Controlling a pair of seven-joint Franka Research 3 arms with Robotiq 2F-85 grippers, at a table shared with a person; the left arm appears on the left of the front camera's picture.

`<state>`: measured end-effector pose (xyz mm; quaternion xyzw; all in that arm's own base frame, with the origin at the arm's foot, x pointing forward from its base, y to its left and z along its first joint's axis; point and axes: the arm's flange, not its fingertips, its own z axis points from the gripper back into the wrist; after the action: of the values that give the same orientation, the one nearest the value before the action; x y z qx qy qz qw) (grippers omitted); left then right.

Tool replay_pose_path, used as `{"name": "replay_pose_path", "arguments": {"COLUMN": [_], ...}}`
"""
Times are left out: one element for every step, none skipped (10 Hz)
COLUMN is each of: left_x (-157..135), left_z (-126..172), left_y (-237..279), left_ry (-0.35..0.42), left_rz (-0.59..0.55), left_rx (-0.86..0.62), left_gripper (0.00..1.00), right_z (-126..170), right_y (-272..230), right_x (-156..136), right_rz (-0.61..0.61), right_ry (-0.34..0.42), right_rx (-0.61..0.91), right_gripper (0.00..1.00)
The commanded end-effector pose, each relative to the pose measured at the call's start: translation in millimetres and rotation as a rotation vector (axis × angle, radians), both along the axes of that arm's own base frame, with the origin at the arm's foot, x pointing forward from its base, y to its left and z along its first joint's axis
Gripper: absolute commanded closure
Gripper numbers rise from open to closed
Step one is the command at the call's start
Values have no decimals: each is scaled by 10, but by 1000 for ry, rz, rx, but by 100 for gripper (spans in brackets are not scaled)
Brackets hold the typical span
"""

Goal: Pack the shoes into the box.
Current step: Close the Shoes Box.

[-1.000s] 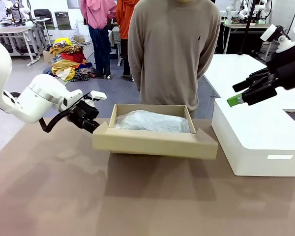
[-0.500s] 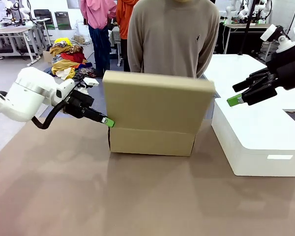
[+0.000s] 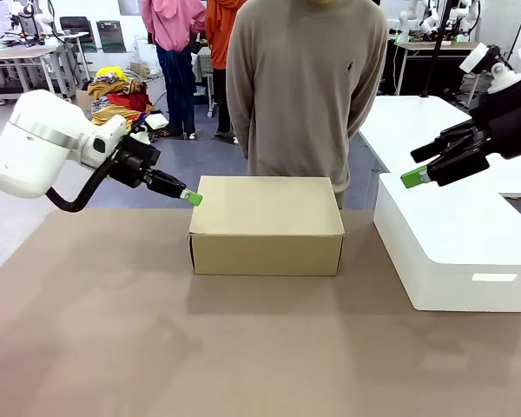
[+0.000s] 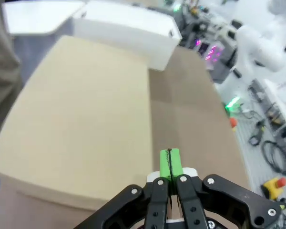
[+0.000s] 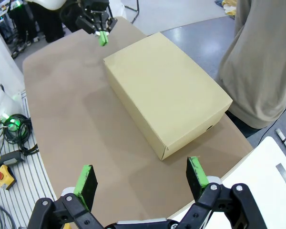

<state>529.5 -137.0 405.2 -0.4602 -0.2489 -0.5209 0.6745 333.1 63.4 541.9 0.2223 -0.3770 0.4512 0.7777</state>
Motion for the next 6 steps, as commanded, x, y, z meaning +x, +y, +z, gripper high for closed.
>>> {"name": "replay_pose_path", "arguments": {"left_x": [-85, -53, -27, -14, -9, 22], "left_z": [13, 58, 125, 217, 351, 459], "left_y": [-68, -49, -10, 69, 210, 351], "left_ry": [-28, -23, -21, -32, -52, -36], "left_rz": [93, 103, 109, 118, 143, 131], "left_rx": [183, 212, 229, 243, 245, 267], "left_gripper": [100, 100, 100, 100, 100, 100], "right_z": [2, 2, 2, 2, 2, 2], "right_y": [-10, -10, -10, -10, -10, -10], "right_x": [37, 37, 37, 37, 37, 37], "right_rz": [24, 24, 24, 24, 24, 24], "right_ry": [-19, -19, -19, -19, -19, -19], "right_rx": [21, 21, 21, 21, 21, 21], "right_gripper": [0, 0, 0, 0, 0, 0]}}
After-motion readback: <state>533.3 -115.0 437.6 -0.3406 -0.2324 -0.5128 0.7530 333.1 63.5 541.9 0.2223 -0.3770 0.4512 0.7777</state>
